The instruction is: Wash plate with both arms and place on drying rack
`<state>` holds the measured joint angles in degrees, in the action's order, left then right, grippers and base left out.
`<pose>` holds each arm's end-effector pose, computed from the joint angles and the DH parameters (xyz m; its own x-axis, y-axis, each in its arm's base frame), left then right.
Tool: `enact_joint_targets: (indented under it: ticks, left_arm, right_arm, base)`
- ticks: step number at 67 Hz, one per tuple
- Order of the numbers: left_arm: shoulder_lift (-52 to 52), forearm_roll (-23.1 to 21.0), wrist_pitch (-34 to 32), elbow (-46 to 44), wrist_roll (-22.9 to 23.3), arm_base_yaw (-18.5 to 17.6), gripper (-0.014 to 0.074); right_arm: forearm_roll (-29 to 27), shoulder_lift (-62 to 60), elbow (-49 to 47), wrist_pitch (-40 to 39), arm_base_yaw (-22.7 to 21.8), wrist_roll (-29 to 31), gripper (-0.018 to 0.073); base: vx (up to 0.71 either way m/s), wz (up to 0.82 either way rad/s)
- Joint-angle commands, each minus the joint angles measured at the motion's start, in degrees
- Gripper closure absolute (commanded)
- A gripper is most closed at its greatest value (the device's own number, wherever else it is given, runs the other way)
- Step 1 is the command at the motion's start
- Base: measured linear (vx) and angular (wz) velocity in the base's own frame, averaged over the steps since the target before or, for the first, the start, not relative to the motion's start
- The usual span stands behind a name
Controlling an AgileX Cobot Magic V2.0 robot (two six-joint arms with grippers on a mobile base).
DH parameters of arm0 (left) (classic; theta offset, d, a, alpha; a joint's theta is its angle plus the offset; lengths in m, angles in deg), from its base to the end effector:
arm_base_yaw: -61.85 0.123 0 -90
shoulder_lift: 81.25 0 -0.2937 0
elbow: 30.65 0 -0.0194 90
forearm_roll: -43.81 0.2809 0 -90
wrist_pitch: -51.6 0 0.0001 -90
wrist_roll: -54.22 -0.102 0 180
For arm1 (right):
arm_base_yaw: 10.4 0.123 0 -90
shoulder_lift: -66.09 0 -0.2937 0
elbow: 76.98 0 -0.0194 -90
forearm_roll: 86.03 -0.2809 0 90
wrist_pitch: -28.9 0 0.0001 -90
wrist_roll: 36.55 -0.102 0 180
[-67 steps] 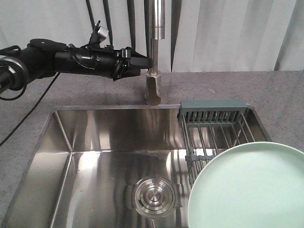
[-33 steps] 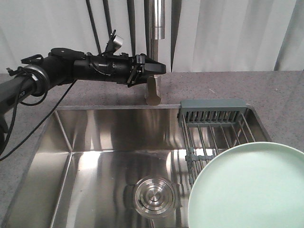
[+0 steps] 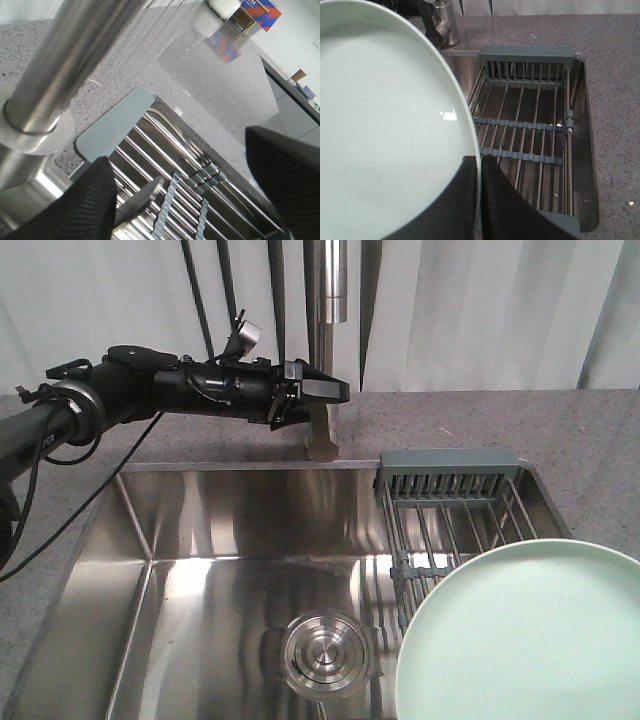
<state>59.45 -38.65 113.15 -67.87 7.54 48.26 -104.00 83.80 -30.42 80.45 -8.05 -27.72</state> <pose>0.5131 -0.2156 0.2397 -0.7970 -0.0425 -0.6025 0.5627 0.3101 -0.7663 0.0539 0.0269 0.3108 -0.4243 0.0262 -0.9052 -0.2408 0.9603 0.1407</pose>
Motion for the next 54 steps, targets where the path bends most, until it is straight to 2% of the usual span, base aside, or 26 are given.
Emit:
enact_joint_targets:
  ticks: [1,21,40,54]
  left_arm:
    - [-3.92,-3.32,5.14,-1.83,0.30,-0.13,0.0084]
    - [-3.92,-3.09,7.73,-1.82,0.30,-0.13,0.0084]
    - [-3.92,2.40,9.65,-1.82,1.81,-0.13,0.0084]
    - [-3.92,2.50,10.64,-1.82,1.81,-0.13,0.0084]
  right_arm:
    - [-0.71,0.65,-1.38,-4.08,-0.28,0.16,0.0561]
    - [-0.71,0.65,-1.38,-4.08,-0.28,0.16,0.0561]
    - [-0.71,0.65,-1.38,-4.08,-0.28,0.16,0.0561]
    - [-0.71,0.65,-1.38,-4.08,-0.28,0.16,0.0561]
  base:
    - [0.00,0.00]
    - [0.00,0.00]
    - [0.00,0.00]
    - [0.00,0.00]
